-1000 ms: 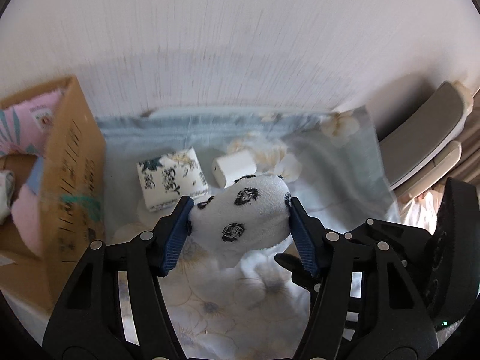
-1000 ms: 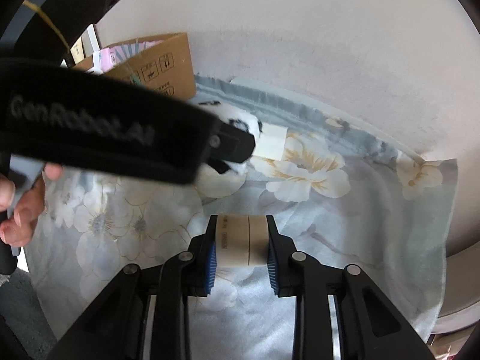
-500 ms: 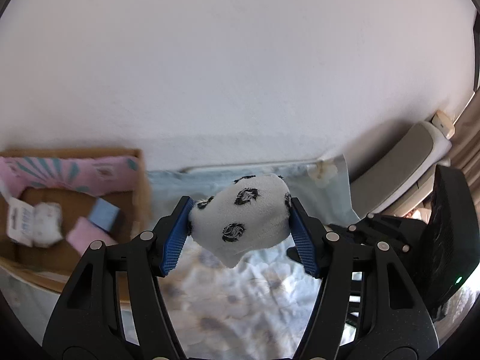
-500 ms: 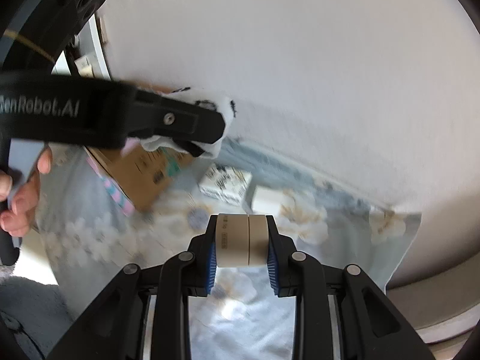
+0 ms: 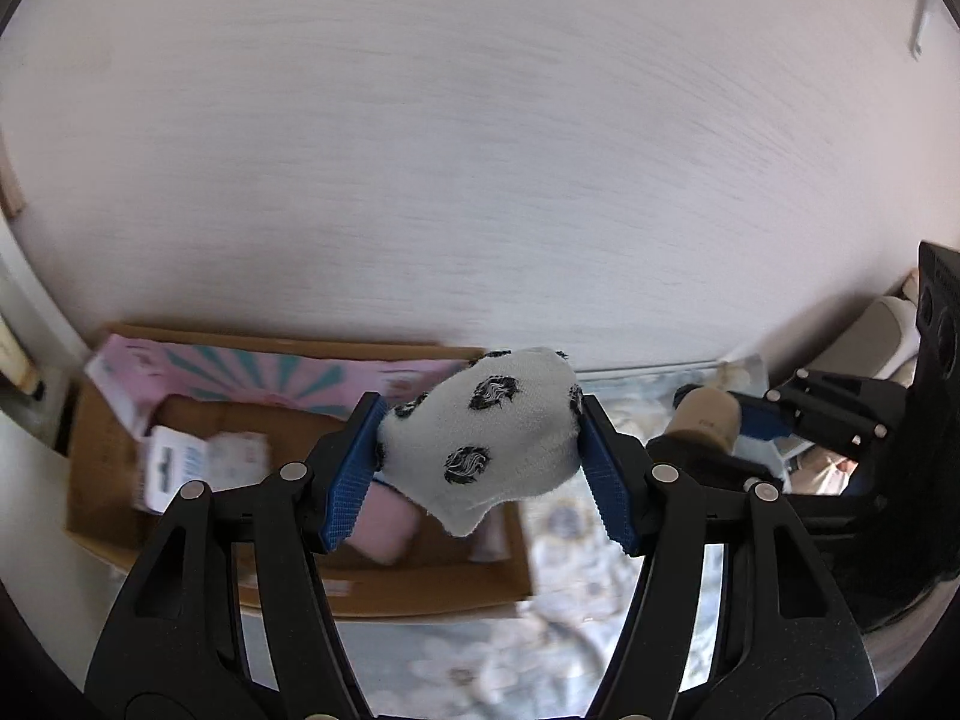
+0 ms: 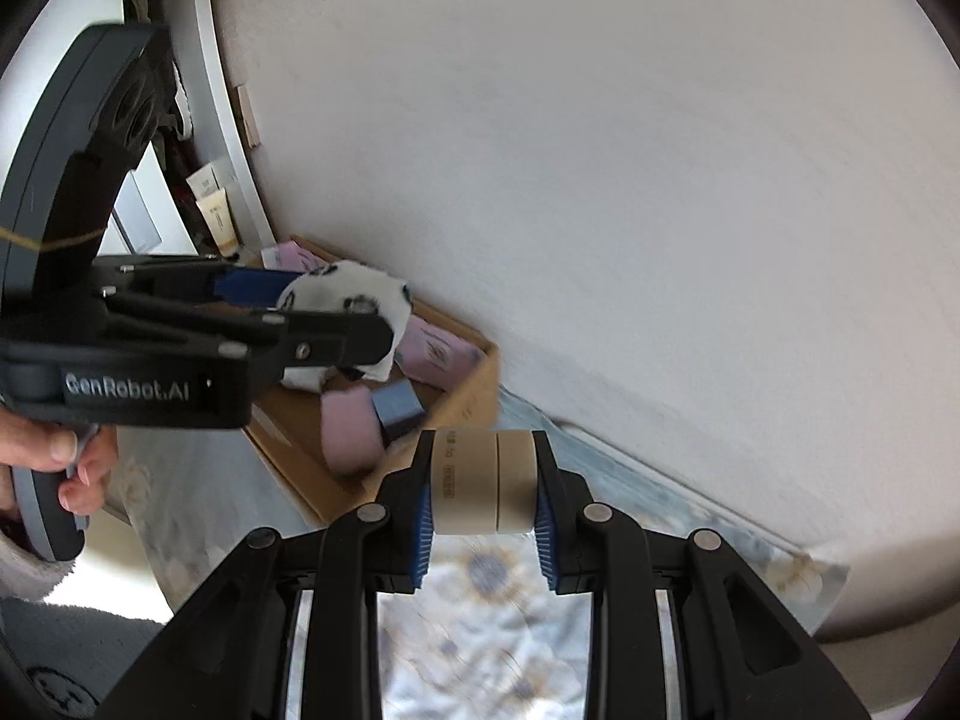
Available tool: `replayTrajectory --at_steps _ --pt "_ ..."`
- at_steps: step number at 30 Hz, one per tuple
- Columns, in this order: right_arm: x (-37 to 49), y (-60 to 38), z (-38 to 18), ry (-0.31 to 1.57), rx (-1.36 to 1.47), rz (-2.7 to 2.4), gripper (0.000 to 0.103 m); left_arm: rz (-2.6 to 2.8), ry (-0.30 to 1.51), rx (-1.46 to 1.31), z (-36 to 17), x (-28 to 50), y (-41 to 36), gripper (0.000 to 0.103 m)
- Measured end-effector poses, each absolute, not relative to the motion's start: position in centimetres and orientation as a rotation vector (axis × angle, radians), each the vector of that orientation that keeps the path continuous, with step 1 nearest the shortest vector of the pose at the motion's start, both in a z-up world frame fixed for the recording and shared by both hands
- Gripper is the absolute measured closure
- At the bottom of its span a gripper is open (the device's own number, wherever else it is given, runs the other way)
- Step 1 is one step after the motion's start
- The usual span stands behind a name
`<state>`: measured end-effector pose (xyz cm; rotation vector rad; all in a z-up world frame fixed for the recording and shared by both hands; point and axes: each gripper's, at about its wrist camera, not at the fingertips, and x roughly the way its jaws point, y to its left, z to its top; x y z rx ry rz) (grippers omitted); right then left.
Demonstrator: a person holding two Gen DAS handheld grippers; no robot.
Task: Organize objects
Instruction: 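Carry the sock and tape roll over the cardboard box and open both tools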
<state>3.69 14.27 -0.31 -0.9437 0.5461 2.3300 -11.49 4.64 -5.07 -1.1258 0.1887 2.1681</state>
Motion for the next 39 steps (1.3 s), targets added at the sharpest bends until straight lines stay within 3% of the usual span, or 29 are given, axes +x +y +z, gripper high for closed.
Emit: replayTrajectory --at_steps 22,39 --pt "-10.7 16.3 -3.4 0.729 -1.181 2.315 0.077 2.246 0.257 -1.326 -11.4 -22.0 -7.9 0.042" --pt "-12.9 16.2 -5.8 0.812 -1.278 2.225 0.077 2.151 0.434 -1.308 -12.4 -22.5 -7.4 0.040"
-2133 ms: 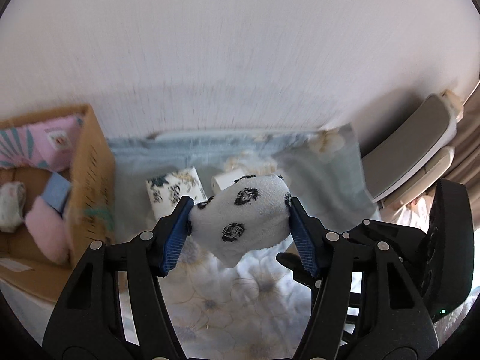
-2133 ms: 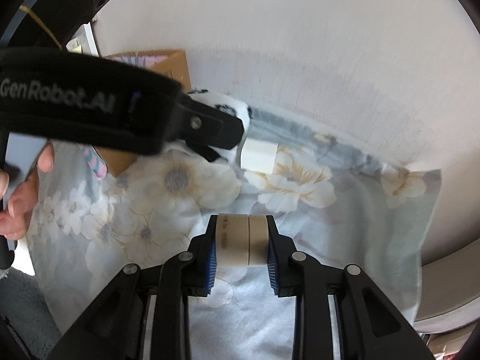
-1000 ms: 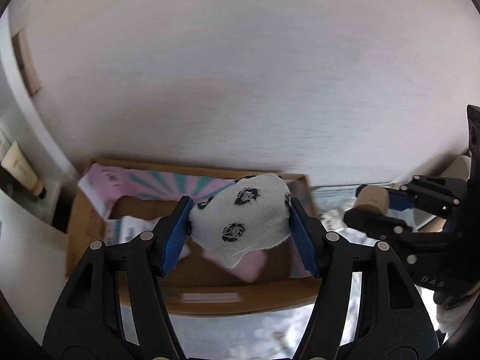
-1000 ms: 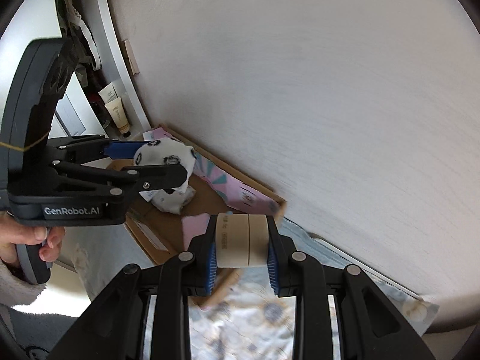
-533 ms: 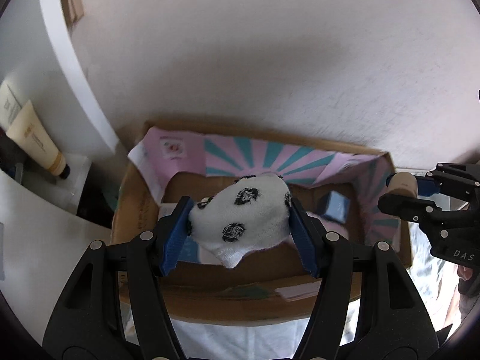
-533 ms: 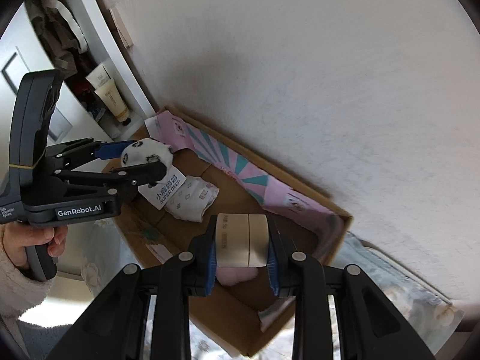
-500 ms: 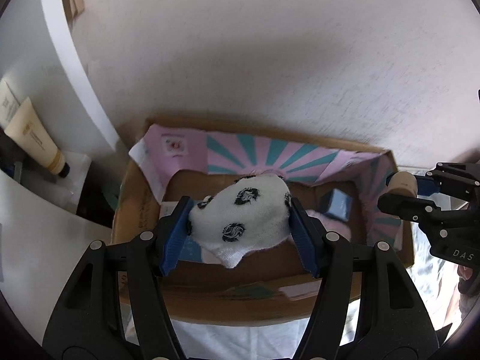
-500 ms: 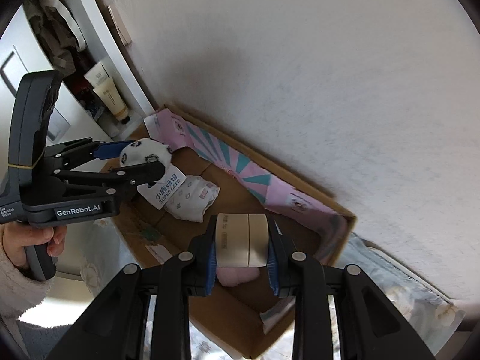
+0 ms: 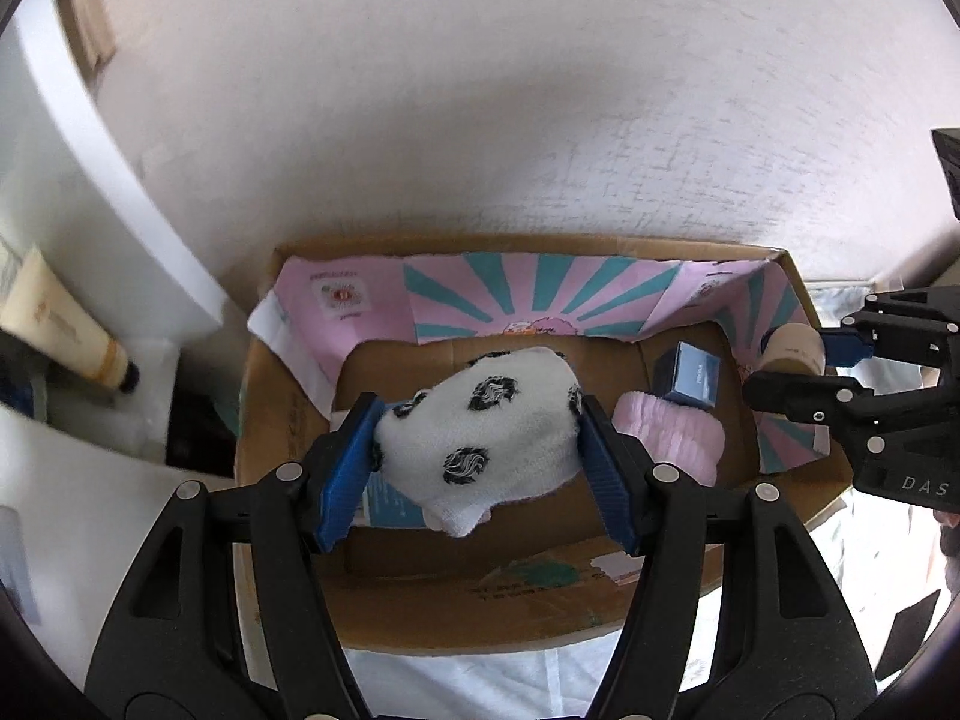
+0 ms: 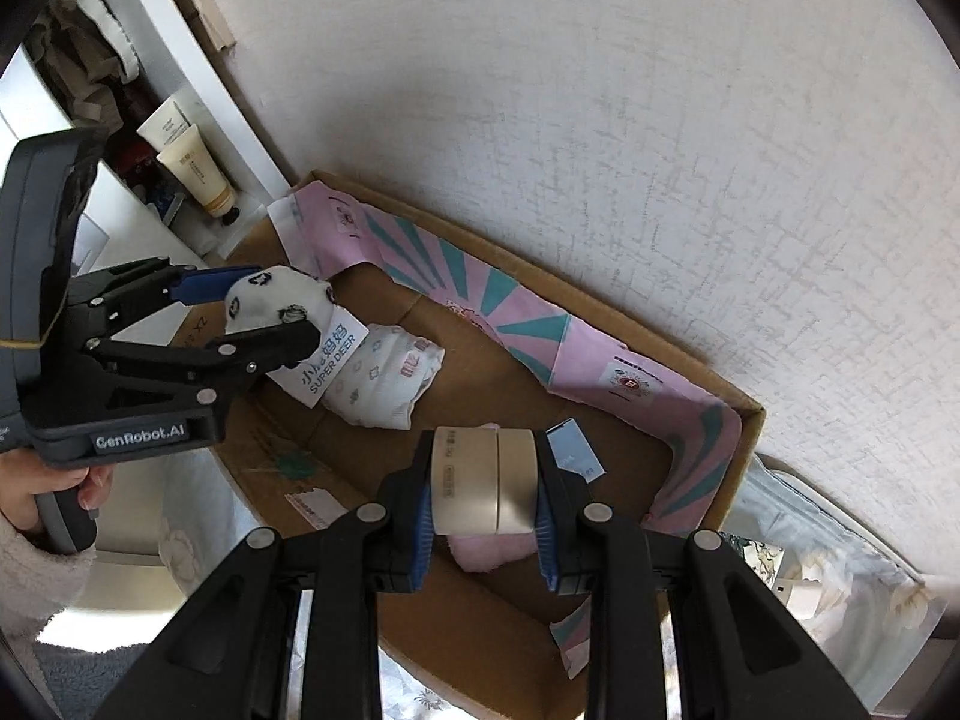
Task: Organize objects
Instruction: 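Carry the sock and tape roll over the cardboard box and open both tools, then hold both tools open above the box after the drop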
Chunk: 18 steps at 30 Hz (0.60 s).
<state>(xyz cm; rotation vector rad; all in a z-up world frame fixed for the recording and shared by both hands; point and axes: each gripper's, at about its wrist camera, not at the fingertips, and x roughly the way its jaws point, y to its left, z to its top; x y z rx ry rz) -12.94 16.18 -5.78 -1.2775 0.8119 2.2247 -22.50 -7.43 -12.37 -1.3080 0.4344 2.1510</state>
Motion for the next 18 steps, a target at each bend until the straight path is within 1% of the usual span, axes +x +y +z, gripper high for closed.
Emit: replayTrajectory --at_steps 2,3,4,6,9,13,18 --pt "-12.7 16.3 -5.8 0.838 -1.277 2.216 0.076 2.137 0.449 -1.311 -12.1 -22.6 -7.0 0.030" --pt "-12.6 16.4 -5.8 0.848 -1.276 2.210 0.064 2.129 0.453 -1.316 -12.0 -22.6 -6.8 0.012" --pt "-12.5 16.4 -5.8 0.852 -1.275 2.204 0.041 2.124 0.452 -1.314 -11.9 -22.6 -6.7 0.001" --pt "-12.1 16.3 -5.9 0.861 -1.271 2.198 0.017 2.124 0.434 -1.292 -11.6 -22.5 -6.6 0.000" --pt "-11.9 16.0 -6.3 0.898 -1.329 2.191 0.013 2.129 0.432 -1.294 -11.4 -22.2 -6.3 0.000" --pt "-11.6 15.2 -6.5 0.847 -1.357 2.177 0.008 2.127 0.416 -1.291 -11.2 -21.7 -6.7 0.000" --pt "-11.3 15.2 -6.4 0.842 -1.355 2.167 0.008 2.127 0.407 -1.300 -11.5 -21.7 -7.1 0.000"
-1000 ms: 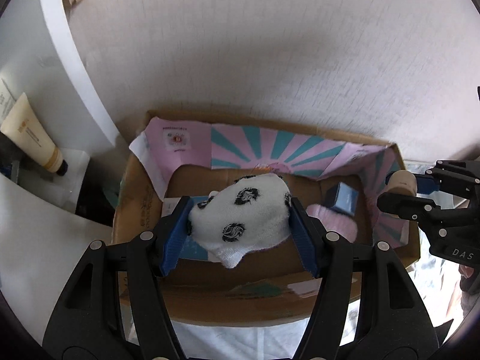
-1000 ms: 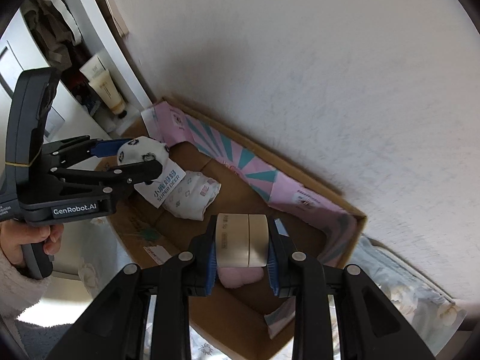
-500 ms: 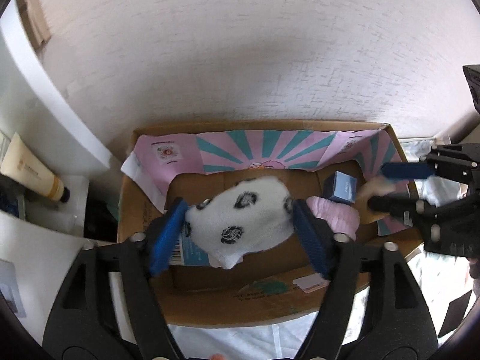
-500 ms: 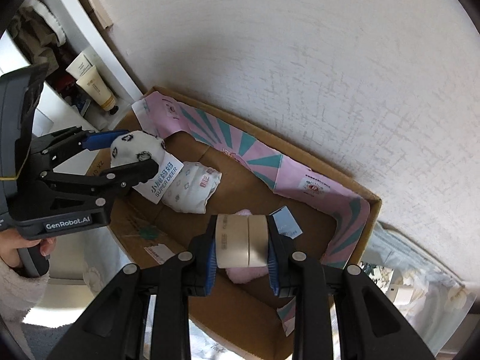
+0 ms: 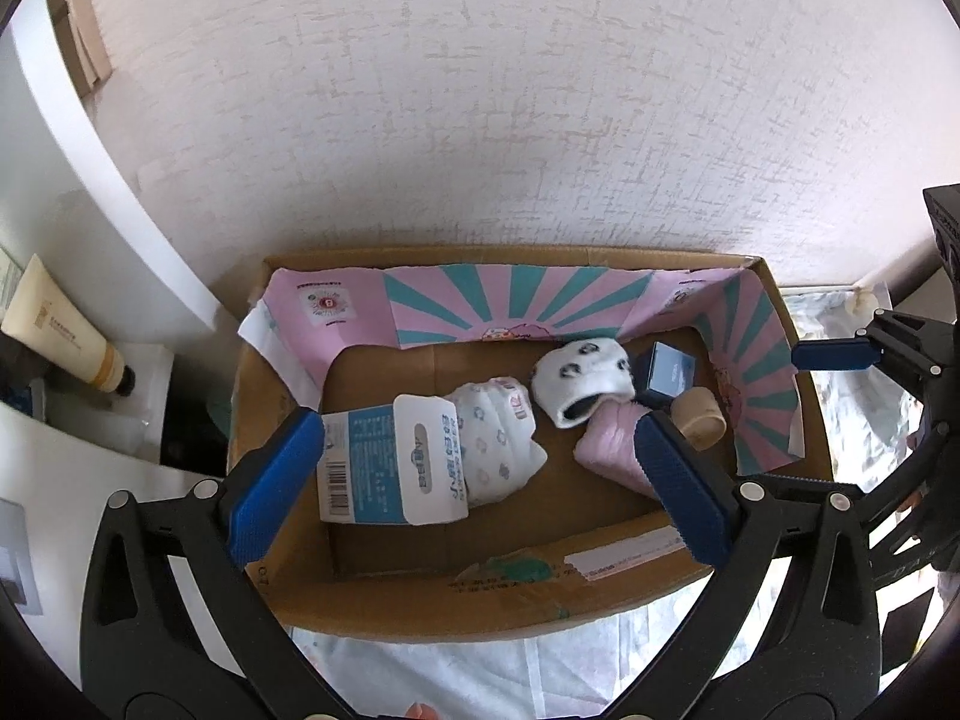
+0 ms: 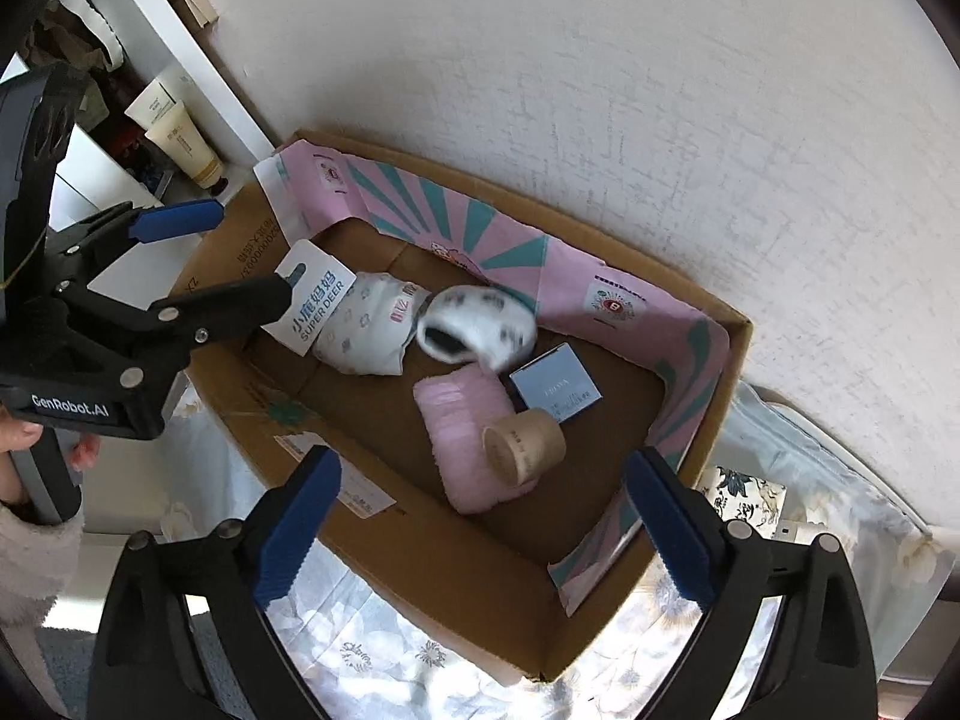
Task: Organize objects
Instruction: 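Hold both tools open above the box after the drop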
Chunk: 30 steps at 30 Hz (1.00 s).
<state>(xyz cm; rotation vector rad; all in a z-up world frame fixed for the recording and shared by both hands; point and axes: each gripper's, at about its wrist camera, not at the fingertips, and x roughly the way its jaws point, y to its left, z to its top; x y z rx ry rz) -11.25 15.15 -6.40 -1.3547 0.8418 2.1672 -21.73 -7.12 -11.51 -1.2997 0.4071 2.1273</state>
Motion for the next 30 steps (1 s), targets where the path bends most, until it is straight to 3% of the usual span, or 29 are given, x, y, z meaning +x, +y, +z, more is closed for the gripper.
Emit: replayTrajectory --at_steps 20,30 --pt "-11.9 14.0 -6.1 0.845 -1.404 2.147 0.008 2.097 0.372 -1.321 -12.1 -20.8 -8.0 0.000" --pt "-10.1 13.8 -2.0 0.748 -1.317 2.251 0.008 2.206 0.314 -1.289 -9.0 -18.9 -9.0 0.000"
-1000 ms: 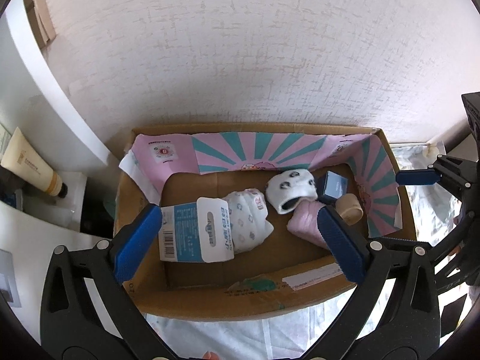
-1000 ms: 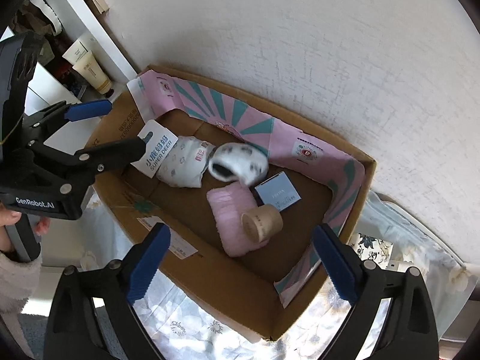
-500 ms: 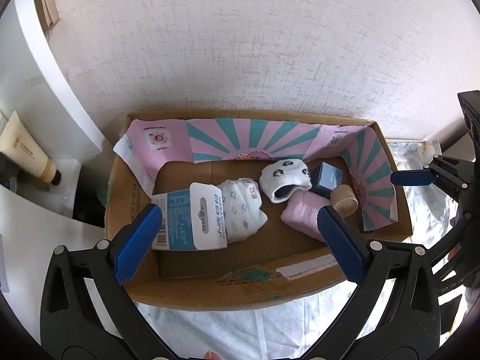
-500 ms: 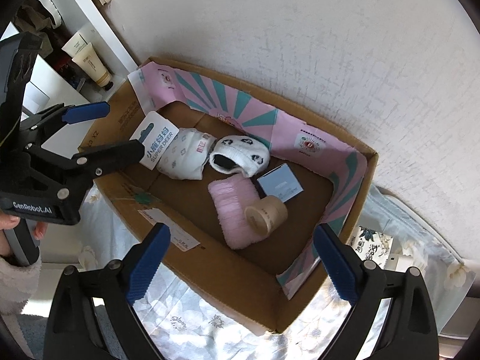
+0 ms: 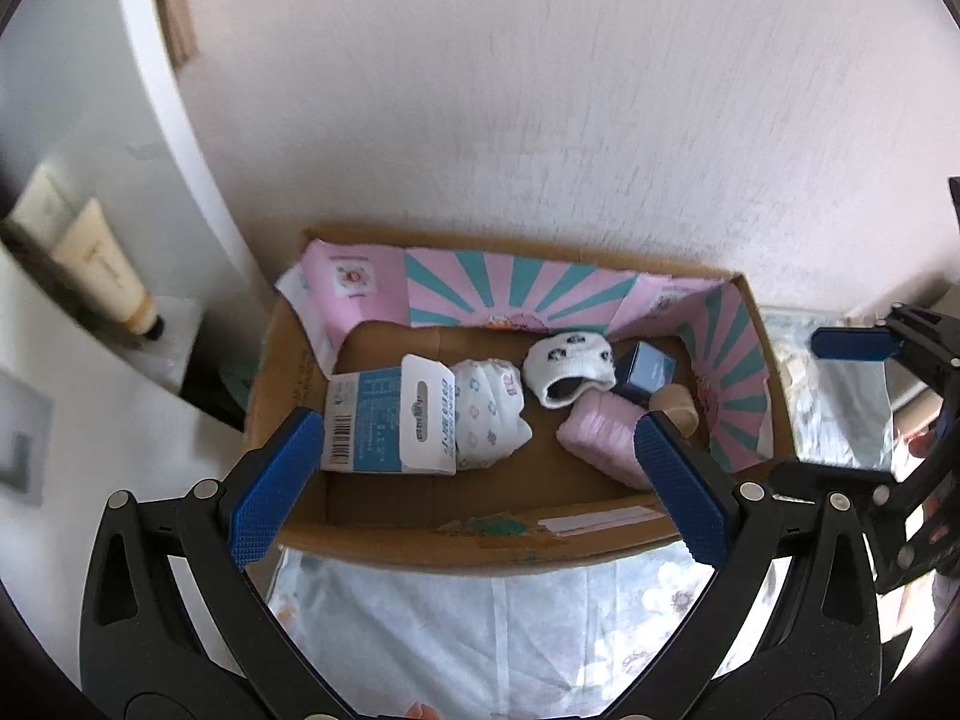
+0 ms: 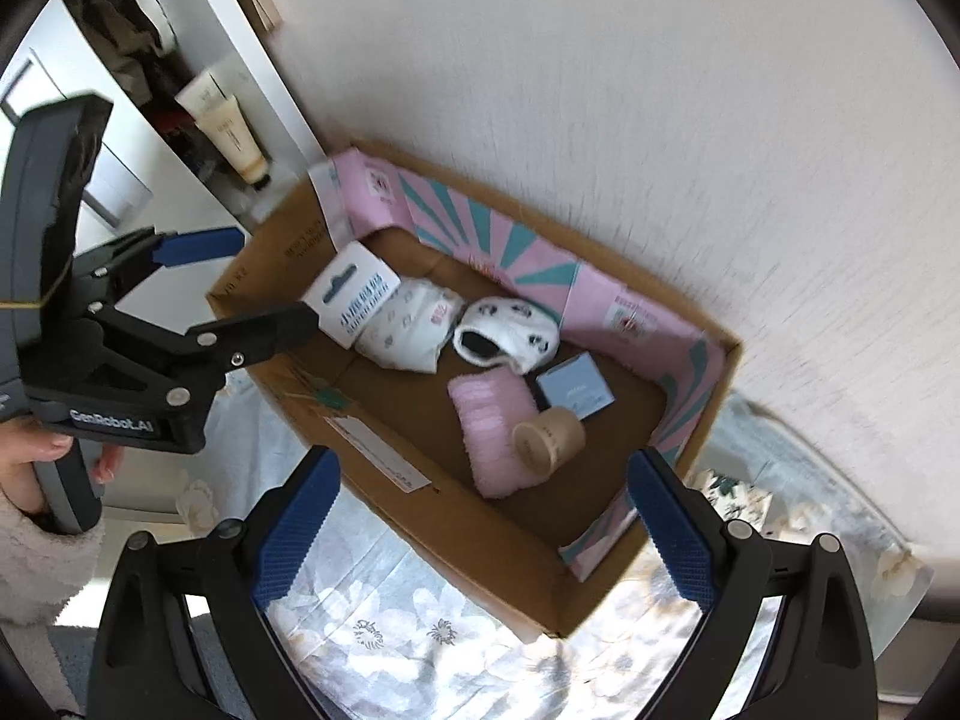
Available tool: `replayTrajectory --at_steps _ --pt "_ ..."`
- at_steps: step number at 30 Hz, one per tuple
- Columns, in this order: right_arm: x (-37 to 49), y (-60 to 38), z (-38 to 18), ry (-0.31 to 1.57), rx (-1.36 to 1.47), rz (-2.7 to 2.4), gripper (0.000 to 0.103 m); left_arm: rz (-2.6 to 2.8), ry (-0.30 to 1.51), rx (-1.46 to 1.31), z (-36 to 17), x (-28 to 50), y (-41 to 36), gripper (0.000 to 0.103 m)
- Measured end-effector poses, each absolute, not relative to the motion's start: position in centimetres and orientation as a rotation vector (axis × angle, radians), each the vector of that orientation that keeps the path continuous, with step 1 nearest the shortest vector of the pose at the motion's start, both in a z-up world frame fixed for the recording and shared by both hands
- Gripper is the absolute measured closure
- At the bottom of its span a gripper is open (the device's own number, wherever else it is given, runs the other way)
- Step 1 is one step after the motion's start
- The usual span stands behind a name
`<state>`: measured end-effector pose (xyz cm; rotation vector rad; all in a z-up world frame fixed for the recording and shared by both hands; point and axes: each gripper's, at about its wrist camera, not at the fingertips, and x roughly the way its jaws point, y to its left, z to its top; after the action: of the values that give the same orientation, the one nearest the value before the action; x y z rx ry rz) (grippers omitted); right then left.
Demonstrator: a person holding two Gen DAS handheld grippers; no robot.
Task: Organize objects
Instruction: 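Withdraw both tools from the box toward the tissue pack and white block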
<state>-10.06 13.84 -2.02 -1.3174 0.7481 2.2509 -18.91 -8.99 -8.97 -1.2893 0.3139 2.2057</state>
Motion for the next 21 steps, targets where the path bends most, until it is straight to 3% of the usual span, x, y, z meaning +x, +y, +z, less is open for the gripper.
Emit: replayTrajectory --at_steps 12,21 --pt "-0.4 17.2 4.1 0.624 -1.171 2.288 0.008 2.344 0.167 -1.016 -0.1 -11.4 -5.1 0.000" --pt "7.8 19.9 4.9 0.609 -1.091 2.364 0.008 2.243 0.071 -1.020 0.5 -4.7 1.0 0.000"
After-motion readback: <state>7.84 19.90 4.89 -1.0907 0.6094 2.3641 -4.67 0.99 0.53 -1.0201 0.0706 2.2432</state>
